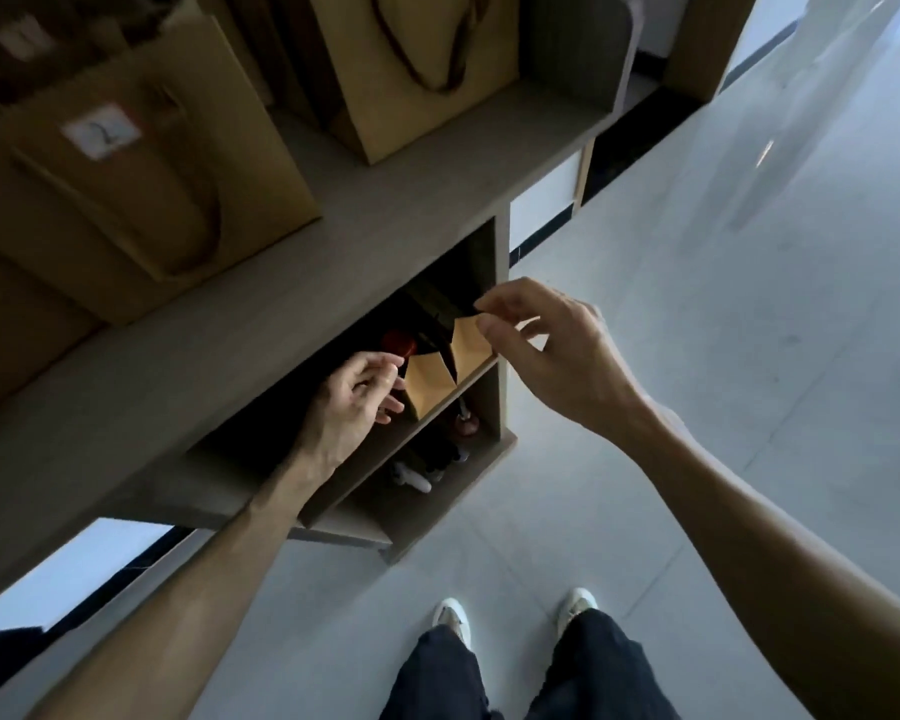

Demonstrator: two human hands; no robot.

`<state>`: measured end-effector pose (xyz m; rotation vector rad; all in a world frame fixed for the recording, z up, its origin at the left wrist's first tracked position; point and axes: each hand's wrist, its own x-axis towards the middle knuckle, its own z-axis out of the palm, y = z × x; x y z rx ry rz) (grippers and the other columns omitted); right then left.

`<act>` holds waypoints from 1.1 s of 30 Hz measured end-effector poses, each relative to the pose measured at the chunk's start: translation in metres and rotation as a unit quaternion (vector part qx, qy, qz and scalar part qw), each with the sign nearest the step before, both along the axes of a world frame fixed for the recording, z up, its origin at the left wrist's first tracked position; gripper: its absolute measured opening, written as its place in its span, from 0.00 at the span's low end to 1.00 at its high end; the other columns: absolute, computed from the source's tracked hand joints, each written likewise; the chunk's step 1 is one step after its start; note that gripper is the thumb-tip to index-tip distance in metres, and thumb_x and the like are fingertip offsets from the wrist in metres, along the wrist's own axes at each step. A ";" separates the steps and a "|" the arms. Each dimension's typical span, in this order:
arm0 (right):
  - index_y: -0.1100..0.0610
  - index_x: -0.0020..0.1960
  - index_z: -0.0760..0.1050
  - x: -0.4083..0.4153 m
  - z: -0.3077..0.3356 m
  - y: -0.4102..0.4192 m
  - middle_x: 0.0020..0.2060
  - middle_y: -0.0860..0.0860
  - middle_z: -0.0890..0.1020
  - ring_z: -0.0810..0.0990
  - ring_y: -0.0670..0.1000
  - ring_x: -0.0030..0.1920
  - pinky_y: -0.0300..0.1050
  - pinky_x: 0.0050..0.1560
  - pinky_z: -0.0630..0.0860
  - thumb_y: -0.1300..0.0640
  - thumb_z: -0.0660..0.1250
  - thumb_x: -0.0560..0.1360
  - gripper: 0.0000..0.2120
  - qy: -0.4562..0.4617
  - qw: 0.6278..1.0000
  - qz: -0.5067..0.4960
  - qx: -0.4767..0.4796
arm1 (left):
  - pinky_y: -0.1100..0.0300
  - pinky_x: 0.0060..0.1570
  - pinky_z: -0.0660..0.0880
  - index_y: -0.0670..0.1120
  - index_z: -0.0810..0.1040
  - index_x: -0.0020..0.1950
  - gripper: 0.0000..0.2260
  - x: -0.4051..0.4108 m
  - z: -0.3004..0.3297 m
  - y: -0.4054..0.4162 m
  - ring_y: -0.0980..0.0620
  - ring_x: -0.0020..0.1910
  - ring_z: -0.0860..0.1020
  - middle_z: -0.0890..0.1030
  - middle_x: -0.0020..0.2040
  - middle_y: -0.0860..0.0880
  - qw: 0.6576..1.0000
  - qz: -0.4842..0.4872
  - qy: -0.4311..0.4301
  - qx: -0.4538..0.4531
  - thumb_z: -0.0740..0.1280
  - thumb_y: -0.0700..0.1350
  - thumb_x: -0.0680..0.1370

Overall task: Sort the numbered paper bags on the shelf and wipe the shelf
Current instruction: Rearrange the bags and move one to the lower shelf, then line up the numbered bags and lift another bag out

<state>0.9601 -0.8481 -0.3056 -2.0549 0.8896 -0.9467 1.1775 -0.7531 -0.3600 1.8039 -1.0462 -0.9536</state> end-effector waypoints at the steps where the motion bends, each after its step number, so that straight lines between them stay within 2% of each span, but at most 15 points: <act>1: 0.57 0.55 0.80 -0.004 0.015 -0.002 0.44 0.48 0.84 0.81 0.43 0.45 0.32 0.45 0.76 0.56 0.68 0.78 0.08 -0.012 1.000 0.003 -0.008 | 0.53 0.42 0.80 0.46 0.77 0.58 0.08 -0.007 0.015 0.002 0.48 0.41 0.83 0.82 0.46 0.47 1.000 -0.012 -0.011 -0.008 0.61 0.45 0.82; 10: 0.59 0.56 0.78 0.008 0.115 -0.037 0.45 0.41 0.79 0.78 0.33 0.47 0.26 0.45 0.73 0.58 0.67 0.79 0.08 -0.061 0.991 0.095 -0.066 | 0.58 0.45 0.80 0.49 0.75 0.62 0.10 -0.046 0.127 0.004 0.51 0.45 0.83 0.82 0.49 0.51 0.992 -0.057 -0.061 -0.090 0.62 0.46 0.81; 16: 0.55 0.56 0.77 0.054 0.170 -0.049 0.47 0.43 0.81 0.82 0.43 0.50 0.37 0.50 0.79 0.57 0.67 0.79 0.07 -0.107 0.977 0.164 -0.084 | 0.53 0.47 0.81 0.47 0.76 0.61 0.10 -0.014 0.205 0.023 0.49 0.45 0.83 0.82 0.48 0.50 0.979 0.015 -0.107 -0.170 0.63 0.43 0.80; 22: 0.54 0.58 0.78 0.107 0.210 -0.058 0.48 0.43 0.83 0.83 0.44 0.51 0.45 0.52 0.81 0.56 0.66 0.79 0.08 -0.125 0.969 0.195 -0.081 | 0.52 0.47 0.81 0.46 0.76 0.61 0.10 0.055 0.261 0.032 0.50 0.46 0.83 0.82 0.49 0.51 0.955 0.073 -0.191 -0.216 0.62 0.43 0.81; 28: 0.56 0.59 0.77 0.162 0.230 -0.068 0.47 0.45 0.82 0.83 0.42 0.48 0.40 0.49 0.81 0.59 0.65 0.79 0.09 -0.111 0.965 0.212 -0.106 | 0.57 0.45 0.81 0.46 0.76 0.61 0.11 0.115 0.284 0.025 0.52 0.46 0.83 0.82 0.48 0.51 0.930 0.115 -0.240 -0.255 0.62 0.44 0.80; 33: 0.53 0.58 0.77 0.207 0.224 -0.076 0.47 0.43 0.81 0.81 0.39 0.48 0.30 0.44 0.77 0.58 0.65 0.80 0.08 -0.063 0.965 0.217 -0.132 | 0.59 0.47 0.81 0.47 0.77 0.60 0.10 0.167 0.286 0.011 0.57 0.46 0.82 0.81 0.50 0.53 0.915 0.157 -0.292 -0.230 0.62 0.45 0.81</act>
